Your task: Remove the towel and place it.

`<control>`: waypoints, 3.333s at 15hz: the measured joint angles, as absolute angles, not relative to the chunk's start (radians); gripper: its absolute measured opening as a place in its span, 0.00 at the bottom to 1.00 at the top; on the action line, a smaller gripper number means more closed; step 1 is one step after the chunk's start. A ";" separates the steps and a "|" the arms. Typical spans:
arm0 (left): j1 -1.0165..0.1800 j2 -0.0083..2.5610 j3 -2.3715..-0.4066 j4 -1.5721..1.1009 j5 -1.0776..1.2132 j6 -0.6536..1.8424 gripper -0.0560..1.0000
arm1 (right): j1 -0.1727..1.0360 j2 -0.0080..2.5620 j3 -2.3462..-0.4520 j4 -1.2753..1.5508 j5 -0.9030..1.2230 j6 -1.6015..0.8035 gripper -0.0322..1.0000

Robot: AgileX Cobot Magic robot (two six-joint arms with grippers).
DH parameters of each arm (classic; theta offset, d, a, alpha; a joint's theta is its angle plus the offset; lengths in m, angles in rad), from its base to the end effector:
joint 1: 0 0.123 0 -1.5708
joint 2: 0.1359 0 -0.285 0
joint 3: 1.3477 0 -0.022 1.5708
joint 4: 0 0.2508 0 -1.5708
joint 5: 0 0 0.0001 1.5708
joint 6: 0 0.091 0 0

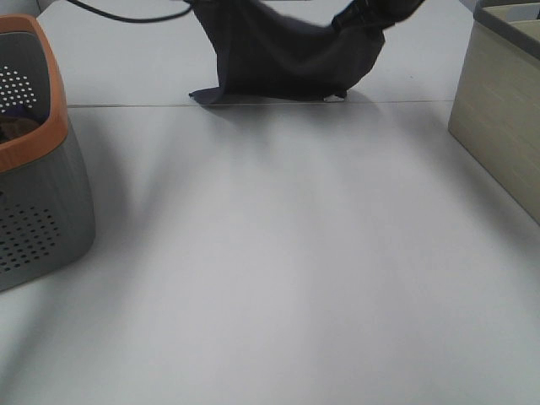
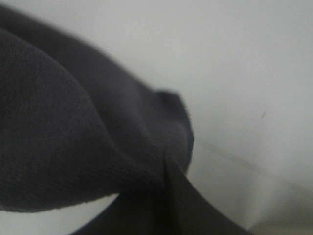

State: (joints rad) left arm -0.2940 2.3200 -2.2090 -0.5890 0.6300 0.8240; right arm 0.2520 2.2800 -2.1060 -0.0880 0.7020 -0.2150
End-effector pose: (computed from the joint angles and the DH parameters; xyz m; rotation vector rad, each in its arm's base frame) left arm 0.5122 -0.1863 0.2731 0.8333 1.9524 -0.3354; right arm 0.5136 0.1269 0.2479 -0.5956 2.2811 -0.0817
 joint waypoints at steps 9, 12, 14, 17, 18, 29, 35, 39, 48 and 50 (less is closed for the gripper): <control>-0.334 2.379 -2.204 -0.310 1.206 0.474 0.05 | 0.252 2.292 -2.089 0.042 1.213 -0.276 0.03; -0.349 2.380 -2.150 -0.302 1.210 0.418 0.05 | 0.252 2.292 -2.009 0.019 1.213 -0.276 0.03; -0.372 2.373 -2.085 -0.296 1.210 0.384 0.05 | 0.252 2.292 -1.948 0.010 1.213 -0.272 0.03; -0.399 2.355 -1.976 -0.283 1.210 0.360 0.05 | 0.252 2.284 -1.849 0.008 1.213 -0.250 0.03; -0.412 2.334 -1.919 -0.277 1.210 0.350 0.05 | 0.252 2.270 -1.805 0.010 1.213 -0.250 0.03; -0.500 2.291 -1.739 -0.269 1.212 0.292 0.05 | 0.256 2.197 -1.621 0.022 1.213 -0.247 0.16; -0.500 2.288 -1.676 -0.254 1.212 0.290 0.05 | 0.256 2.105 -1.618 0.033 1.213 0.000 0.67; -0.504 2.281 -1.676 -0.251 1.212 0.289 0.05 | 0.256 2.030 -1.617 0.117 1.213 0.045 0.69; -0.559 2.268 -1.675 -0.167 1.212 0.123 0.85 | 0.256 1.778 -1.601 0.147 1.214 0.064 0.69; -0.565 2.180 -1.674 -0.160 1.212 0.119 0.87 | 0.256 1.696 -1.601 0.147 1.216 0.076 0.69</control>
State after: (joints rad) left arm -0.5650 2.1800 -1.6740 -0.1600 1.2120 0.1190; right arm 0.2560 1.6960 -1.6010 0.1470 1.2160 0.0760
